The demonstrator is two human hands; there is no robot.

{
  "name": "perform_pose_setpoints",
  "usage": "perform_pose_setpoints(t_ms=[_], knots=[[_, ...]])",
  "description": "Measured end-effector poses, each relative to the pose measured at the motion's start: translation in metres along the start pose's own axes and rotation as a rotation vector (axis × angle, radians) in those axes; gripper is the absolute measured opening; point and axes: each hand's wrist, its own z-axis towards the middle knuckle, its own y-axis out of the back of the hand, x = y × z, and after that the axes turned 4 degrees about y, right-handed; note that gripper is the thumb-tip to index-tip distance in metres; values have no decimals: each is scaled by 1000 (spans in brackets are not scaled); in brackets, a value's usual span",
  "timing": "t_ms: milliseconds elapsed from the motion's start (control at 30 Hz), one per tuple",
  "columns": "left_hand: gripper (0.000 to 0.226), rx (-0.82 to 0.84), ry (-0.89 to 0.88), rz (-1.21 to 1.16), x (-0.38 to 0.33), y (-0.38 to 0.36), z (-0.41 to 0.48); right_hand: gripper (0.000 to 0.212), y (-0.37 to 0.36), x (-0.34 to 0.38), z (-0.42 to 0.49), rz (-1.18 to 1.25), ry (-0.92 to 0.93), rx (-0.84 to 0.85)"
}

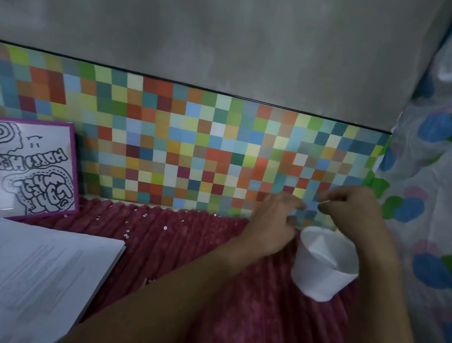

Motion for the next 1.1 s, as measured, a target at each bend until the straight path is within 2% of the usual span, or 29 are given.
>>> perform_pose_setpoints(t_ms=[67, 133, 267, 400, 567, 667, 733, 867, 933, 1100], knots=[[35, -36, 75, 8, 20, 32, -8, 17, -24, 16, -2, 70, 74, -10], [26, -67, 208, 31, 48, 70, -18, 17, -57, 31, -9, 150, 124, 52], [21, -162, 497, 170, 109, 147, -48, 23, -135, 61, -33, 265, 149, 382], [13, -74, 657, 340, 145, 195, -82, 14, -205, 73, -52, 241, 209, 556], [16, 67, 646, 368, 155, 213, -99, 7, -243, 74, -62, 254, 199, 480], [14, 143, 627, 354, 157, 219, -101, 7, -255, 74, -63, 177, 220, 458], [21, 218, 619, 346, 158, 221, -102, 5, -261, 75, -64, 131, 232, 453], [27, 274, 600, 359, 157, 217, -105, 23, -269, 72, -68, 81, 234, 380], [30, 273, 617, 358, 158, 214, -106, 23, -273, 70, -69, 73, 229, 353], [3, 253, 603, 391, 161, 208, -108, 15, -274, 66, -70, 166, 191, 236]])
